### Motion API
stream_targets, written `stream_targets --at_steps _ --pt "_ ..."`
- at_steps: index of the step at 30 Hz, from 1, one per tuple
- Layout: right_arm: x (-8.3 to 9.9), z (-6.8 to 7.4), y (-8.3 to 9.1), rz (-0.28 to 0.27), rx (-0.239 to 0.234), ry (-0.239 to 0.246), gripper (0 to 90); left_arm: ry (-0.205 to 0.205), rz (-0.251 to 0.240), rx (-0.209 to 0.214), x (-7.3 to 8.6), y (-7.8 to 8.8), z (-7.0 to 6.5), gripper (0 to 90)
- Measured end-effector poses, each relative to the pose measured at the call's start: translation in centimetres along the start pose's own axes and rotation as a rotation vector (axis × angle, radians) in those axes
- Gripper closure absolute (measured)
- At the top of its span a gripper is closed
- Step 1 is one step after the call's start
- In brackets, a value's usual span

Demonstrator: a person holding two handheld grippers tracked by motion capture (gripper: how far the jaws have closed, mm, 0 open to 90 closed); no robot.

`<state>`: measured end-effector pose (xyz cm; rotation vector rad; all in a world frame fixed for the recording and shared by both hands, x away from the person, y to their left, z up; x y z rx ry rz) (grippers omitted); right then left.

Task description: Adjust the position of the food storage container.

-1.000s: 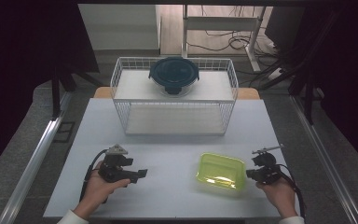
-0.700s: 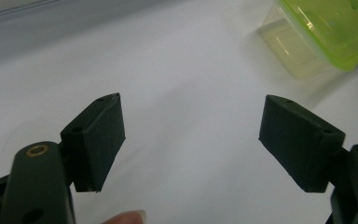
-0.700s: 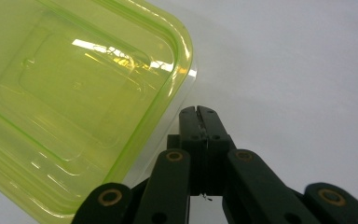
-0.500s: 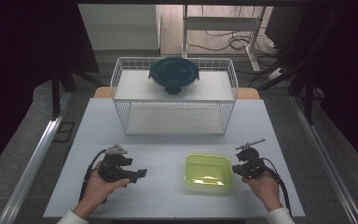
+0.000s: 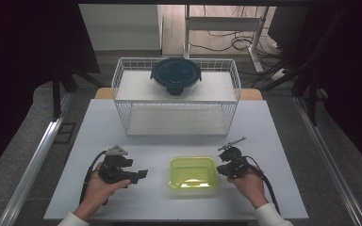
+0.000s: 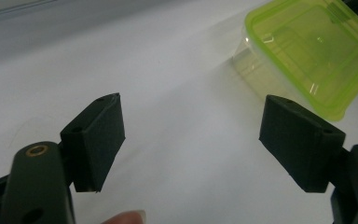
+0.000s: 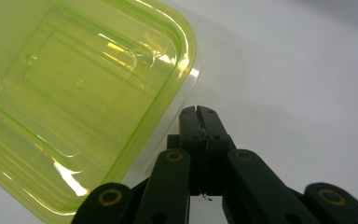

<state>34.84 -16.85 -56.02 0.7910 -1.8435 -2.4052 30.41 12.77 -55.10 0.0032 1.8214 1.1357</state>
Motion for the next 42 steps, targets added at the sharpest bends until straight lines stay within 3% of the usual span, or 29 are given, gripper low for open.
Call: stream_targets --at_steps 6,12,18,21,26,30,32,33,35,37,39,42 --pt "-0.1 2.0 -0.7 0.021 -0.063 0.042 88.9 0.012 -0.002 -0.001 0.1 -0.1 0.1 21.4" --pt "0.0 2.5 -0.7 0.016 -0.059 0.077 88.8 0.024 0.006 -0.016 0.4 -0.1 0.4 21.5" --pt "-0.4 1.7 1.6 -0.089 -0.079 0.066 88.8 0.032 -0.005 -0.033 0.7 0.3 0.4 21.5" --pt "-0.3 1.0 2.8 -0.150 -0.102 0.040 88.8 0.033 -0.008 -0.038 0.9 0.4 0.3 21.5" --pt "0.0 -0.5 4.1 -0.236 -0.190 -0.043 88.2 0.028 -0.017 -0.049 0.8 0.4 0.2 21.5" --pt "0.0 -1.5 4.3 -0.257 -0.238 -0.093 86.5 0.013 -0.023 -0.043 0.8 0.2 0.0 21.2" --pt "0.0 -1.7 4.3 -0.261 -0.242 -0.094 81.0 0.001 -0.032 -0.036 0.7 0.3 -0.2 20.9" --pt "0.0 -1.6 4.3 -0.264 -0.245 -0.094 74.1 0.000 -0.036 -0.034 0.6 0.3 -0.2 20.8" --pt "-0.1 -1.6 4.2 -0.279 -0.244 -0.109 50.9 0.000 -0.039 -0.032 0.6 0.3 -0.2 20.6" --pt "-0.4 -1.7 4.2 -0.308 -0.227 -0.136 35.4 0.004 -0.040 -0.033 0.6 0.4 -0.2 20.2" --pt "-0.5 -1.6 4.2 -0.322 -0.230 -0.145 28.2 0.008 -0.041 -0.034 0.6 0.4 -0.2 19.4" --pt "-0.5 -1.3 4.4 -0.322 -0.274 -0.160 26.2 0.014 -0.044 -0.037 0.5 0.5 -0.2 18.6"
Point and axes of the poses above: each handheld gripper's, and its own axes: y roughly backward along the jaws, x roughly out of its underside, z roughly to its left, the point moved 9 cm from there along -y, roughly forward along the jaws, and after that the axes turned 15 degrees about -y, right-handed, at the moved point
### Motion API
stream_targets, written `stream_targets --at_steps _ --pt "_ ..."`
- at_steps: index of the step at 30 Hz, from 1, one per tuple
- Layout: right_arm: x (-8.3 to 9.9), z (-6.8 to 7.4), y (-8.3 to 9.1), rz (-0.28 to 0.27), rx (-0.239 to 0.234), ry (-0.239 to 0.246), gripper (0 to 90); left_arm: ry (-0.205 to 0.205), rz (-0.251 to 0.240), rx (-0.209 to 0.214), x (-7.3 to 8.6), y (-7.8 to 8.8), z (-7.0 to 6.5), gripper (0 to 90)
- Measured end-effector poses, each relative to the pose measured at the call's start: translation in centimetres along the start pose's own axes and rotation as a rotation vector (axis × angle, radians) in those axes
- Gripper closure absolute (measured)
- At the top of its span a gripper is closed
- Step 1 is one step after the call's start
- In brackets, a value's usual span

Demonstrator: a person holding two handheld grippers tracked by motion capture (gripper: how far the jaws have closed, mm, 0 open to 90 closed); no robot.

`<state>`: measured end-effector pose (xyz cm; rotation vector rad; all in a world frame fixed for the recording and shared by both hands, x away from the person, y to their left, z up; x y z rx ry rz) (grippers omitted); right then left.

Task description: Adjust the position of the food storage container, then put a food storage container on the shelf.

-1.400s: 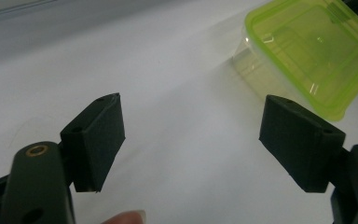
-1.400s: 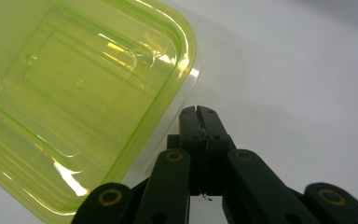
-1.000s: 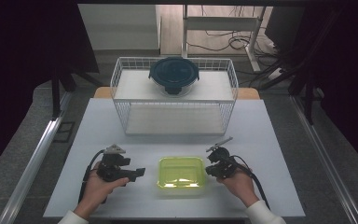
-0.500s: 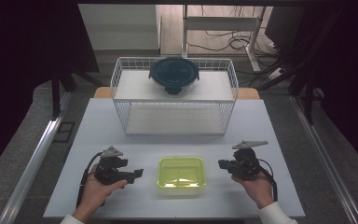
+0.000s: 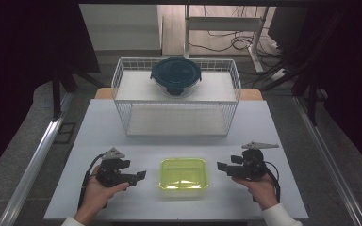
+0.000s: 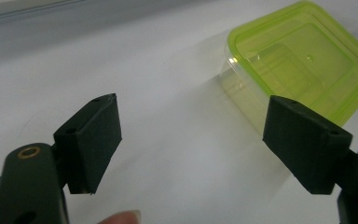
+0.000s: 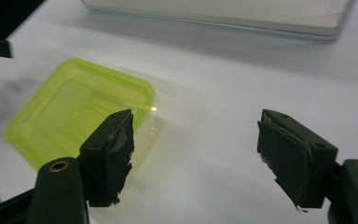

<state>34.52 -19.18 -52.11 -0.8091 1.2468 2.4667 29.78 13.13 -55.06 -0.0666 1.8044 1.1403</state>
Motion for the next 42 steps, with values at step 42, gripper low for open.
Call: stream_targets --at_steps 42 --pt "2.2 2.6 -3.6 0.125 -0.138 -0.094 30.5 0.184 -0.011 0.230 -2.8 -5.0 -3.2 17.5"
Point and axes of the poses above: each handheld gripper's, and its own axes: y roughly backward along the jaws, x roughly out of its underside, z roughly to its left, the point moved 9 cm from there along -y, roughly forward along the jaws, and after that the axes turned 15 degrees about -y, right-handed, at the moved point
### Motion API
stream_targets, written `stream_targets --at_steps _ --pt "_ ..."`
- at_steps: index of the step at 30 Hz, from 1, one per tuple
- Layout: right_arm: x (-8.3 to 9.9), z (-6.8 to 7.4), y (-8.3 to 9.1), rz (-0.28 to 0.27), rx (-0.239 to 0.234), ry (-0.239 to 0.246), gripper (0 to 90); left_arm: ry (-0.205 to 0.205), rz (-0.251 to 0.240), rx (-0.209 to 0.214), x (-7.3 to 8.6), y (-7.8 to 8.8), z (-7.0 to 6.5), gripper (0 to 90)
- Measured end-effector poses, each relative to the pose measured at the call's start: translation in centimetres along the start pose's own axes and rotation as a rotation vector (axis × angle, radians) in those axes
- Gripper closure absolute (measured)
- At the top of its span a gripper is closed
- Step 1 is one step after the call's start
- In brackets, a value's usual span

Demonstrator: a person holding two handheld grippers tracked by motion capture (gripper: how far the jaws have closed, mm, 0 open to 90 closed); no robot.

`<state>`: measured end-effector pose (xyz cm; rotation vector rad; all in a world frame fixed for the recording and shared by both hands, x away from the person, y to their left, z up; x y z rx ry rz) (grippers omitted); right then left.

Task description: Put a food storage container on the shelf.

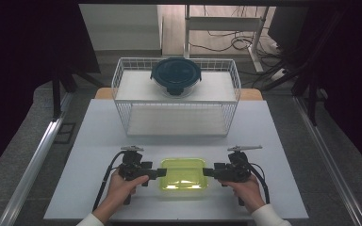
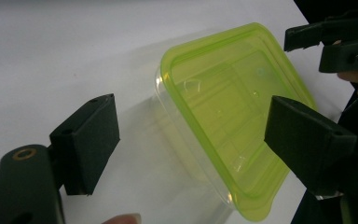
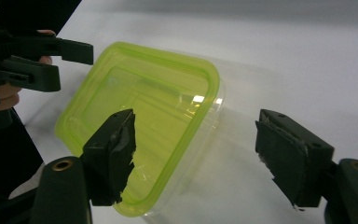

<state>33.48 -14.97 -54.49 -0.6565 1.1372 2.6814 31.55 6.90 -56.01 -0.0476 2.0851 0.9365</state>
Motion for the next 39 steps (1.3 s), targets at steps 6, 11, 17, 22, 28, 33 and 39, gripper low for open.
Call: stream_targets --at_steps 6,11,17,22,28,33,39 --pt "0.2 0.2 -0.6 0.019 -0.018 -0.003 36.4 0.031 0.005 0.034 0.1 -0.5 0.0 20.9" --pt "0.5 0.1 -1.2 0.041 -0.018 -0.019 40.1 0.042 0.019 0.050 0.4 -0.9 -0.1 23.7" --pt "0.8 0.1 -1.9 0.064 -0.034 -0.050 46.9 0.064 0.034 0.089 0.7 -1.3 -0.3 32.3" --pt "1.0 0.1 -2.1 0.079 -0.054 -0.080 54.1 0.090 0.038 0.126 0.8 -1.5 -0.9 39.0" --pt "1.1 -0.1 -2.0 0.087 -0.076 -0.124 61.8 0.090 0.050 0.110 0.9 -1.5 -0.8 48.0" --pt "1.1 -0.4 -1.9 0.082 -0.063 -0.146 69.1 0.096 0.055 0.095 0.9 -1.3 -0.7 55.8" --pt "1.0 -0.2 -1.3 0.056 -0.061 -0.168 74.2 0.084 0.038 0.071 0.7 -0.9 -1.0 66.0"
Point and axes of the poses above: each handheld gripper's, and its own axes: y roughly backward along the jaws, x roughly out of its underside, z roughly to its left, the point moved 9 cm from there along -y, roughly forward along the jaws, and after that the axes turned 15 degrees about -y, right-handed, at the moved point
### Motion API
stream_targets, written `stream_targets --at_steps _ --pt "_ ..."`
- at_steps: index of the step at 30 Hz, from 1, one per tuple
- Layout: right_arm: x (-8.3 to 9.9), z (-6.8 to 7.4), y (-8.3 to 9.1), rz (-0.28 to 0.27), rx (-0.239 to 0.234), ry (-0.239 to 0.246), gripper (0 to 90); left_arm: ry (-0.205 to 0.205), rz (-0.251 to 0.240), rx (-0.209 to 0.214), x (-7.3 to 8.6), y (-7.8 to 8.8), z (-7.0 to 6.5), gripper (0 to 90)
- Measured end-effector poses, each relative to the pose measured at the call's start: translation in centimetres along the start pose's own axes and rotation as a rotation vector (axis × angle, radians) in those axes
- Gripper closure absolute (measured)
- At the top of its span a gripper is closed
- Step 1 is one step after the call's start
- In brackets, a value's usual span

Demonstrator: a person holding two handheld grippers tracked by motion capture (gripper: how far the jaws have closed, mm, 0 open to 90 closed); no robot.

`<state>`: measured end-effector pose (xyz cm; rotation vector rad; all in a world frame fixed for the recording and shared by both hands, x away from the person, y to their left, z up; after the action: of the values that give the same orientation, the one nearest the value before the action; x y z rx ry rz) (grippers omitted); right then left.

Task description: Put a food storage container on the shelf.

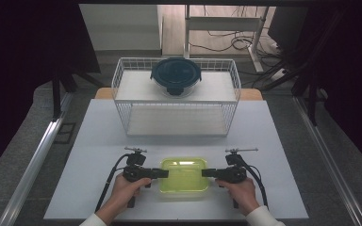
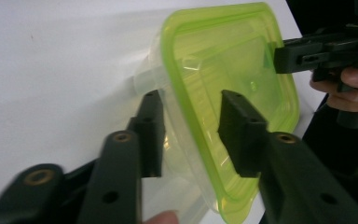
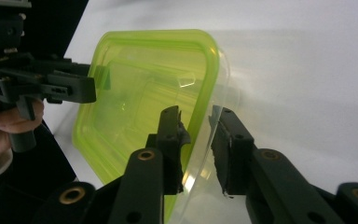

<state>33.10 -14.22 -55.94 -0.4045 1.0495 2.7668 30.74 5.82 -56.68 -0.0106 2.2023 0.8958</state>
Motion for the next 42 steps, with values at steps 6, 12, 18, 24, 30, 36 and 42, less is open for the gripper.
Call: stream_targets --at_steps 6,12,18,24,30,36,42 --pt "-0.2 0.2 0.7 -0.029 0.006 0.012 76.4 -0.017 -0.012 0.011 -0.2 0.4 -0.7 71.3" --pt "-0.1 0.6 1.1 -0.046 0.018 0.044 78.3 -0.024 -0.046 0.020 -0.6 0.9 -0.9 75.8" --pt "-0.1 1.0 1.4 -0.057 0.025 0.082 78.4 -0.024 -0.061 0.026 -0.8 1.3 -1.0 77.0" --pt "-0.2 1.3 1.6 -0.067 0.023 0.107 78.5 -0.023 -0.086 0.033 -1.0 1.6 -1.0 79.4" --pt "-0.1 1.6 1.7 -0.069 0.024 0.123 78.4 -0.027 -0.091 0.030 -1.1 1.8 -1.0 79.9" --pt "-0.2 1.9 1.9 -0.079 0.018 0.132 78.3 -0.035 -0.098 0.035 -1.2 1.9 -1.1 80.1" --pt "-0.3 2.4 2.3 -0.097 0.010 0.152 78.3 -0.062 -0.107 0.032 -1.6 2.5 -1.4 80.1"
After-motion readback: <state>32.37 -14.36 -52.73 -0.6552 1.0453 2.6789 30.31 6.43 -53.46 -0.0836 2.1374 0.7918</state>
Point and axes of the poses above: each handheld gripper's, and its own axes: y roughly backward along the jaws, x roughly out of its underside, z roughly to its left, the point moved 9 cm from there along -y, roughly forward along the jaws, and after that the axes turned 15 degrees about -y, right-handed, at the moved point
